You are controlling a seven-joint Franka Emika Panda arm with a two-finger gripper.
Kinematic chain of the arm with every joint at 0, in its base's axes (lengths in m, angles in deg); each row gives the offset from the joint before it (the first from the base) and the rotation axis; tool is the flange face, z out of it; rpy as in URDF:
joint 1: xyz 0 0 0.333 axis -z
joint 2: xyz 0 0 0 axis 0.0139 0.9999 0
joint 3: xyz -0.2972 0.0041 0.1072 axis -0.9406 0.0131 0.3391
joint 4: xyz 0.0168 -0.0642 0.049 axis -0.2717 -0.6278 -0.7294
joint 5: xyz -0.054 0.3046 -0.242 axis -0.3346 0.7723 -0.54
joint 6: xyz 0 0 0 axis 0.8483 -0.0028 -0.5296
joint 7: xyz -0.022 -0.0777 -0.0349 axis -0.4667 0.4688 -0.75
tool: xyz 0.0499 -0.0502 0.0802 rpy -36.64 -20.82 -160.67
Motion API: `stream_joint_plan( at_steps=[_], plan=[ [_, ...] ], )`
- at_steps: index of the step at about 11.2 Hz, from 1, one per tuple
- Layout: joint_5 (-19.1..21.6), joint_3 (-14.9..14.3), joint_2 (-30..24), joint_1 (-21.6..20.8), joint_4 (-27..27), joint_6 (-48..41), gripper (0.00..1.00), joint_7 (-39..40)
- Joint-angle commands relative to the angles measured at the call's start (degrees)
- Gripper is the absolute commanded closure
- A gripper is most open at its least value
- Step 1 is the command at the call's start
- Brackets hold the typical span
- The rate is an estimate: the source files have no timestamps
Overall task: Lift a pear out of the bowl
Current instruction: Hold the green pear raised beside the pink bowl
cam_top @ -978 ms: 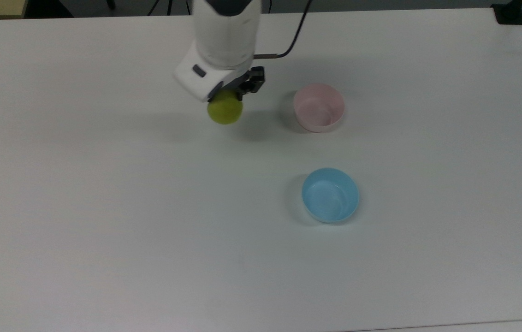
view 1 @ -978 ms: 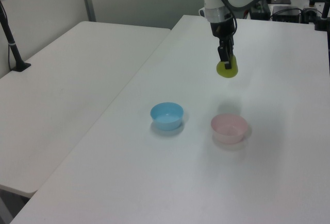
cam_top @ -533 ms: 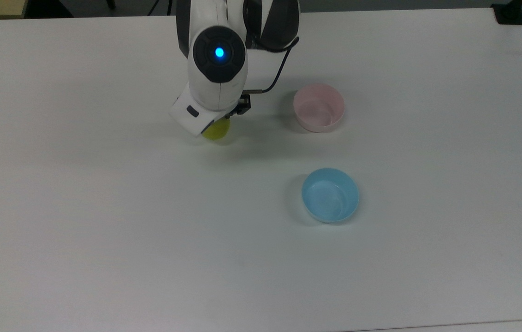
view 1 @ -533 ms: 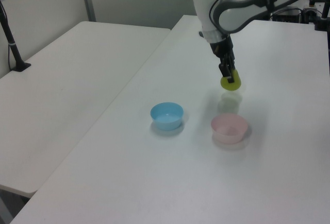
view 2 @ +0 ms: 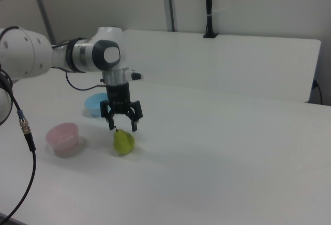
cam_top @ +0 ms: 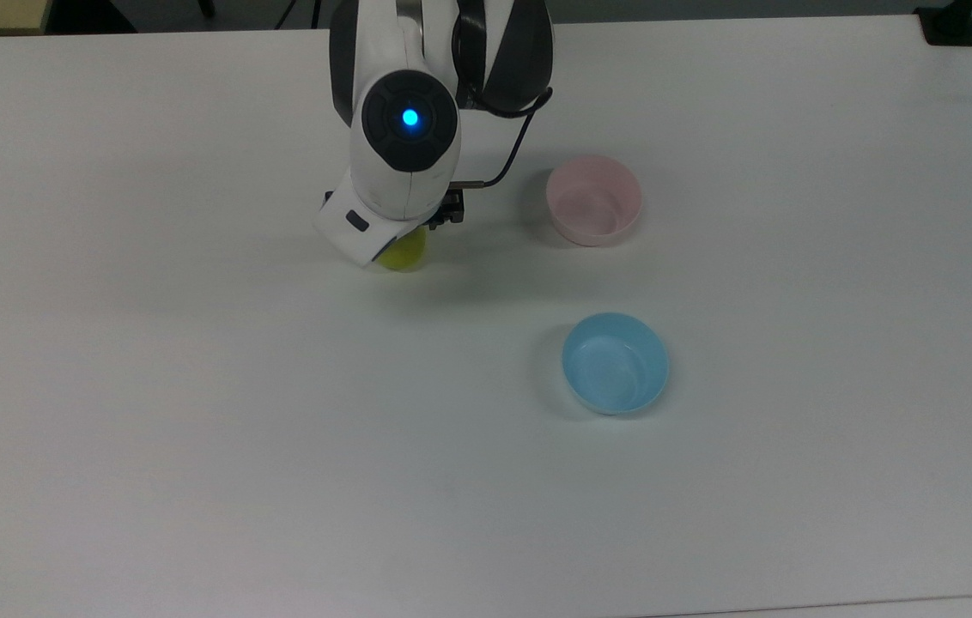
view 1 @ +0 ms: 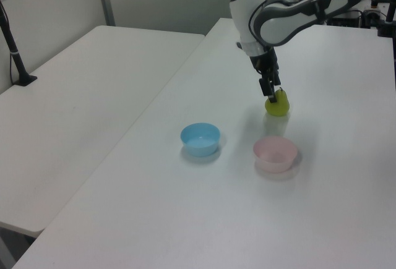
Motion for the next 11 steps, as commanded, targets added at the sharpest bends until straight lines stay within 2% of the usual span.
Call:
stream_joint_plan(
  at_steps=[1, 3, 5, 6, 8, 11],
  plan=[
    [0.1, -0.4, -9.2, 0.2, -0.9, -0.7, 0.0, -0.7],
    [0.2, -0.5, -13.3, 0.3, -0.3, -3.9, 0.0, -4.2],
    [0.6, -0.5, -14.8, 0.7, 1.3, -7.0, 0.0, -4.5],
    [2.1, -0.5, -16.1, 1.1, 1.6, -8.2, 0.0, -4.7],
    [2.8, -0.5, -17.5, 1.2, 1.7, -9.2, 0.0, -7.9],
    [2.8, -0.5, -18.1, 1.7, 1.7, -9.1, 0.0, -8.5]
  ],
)
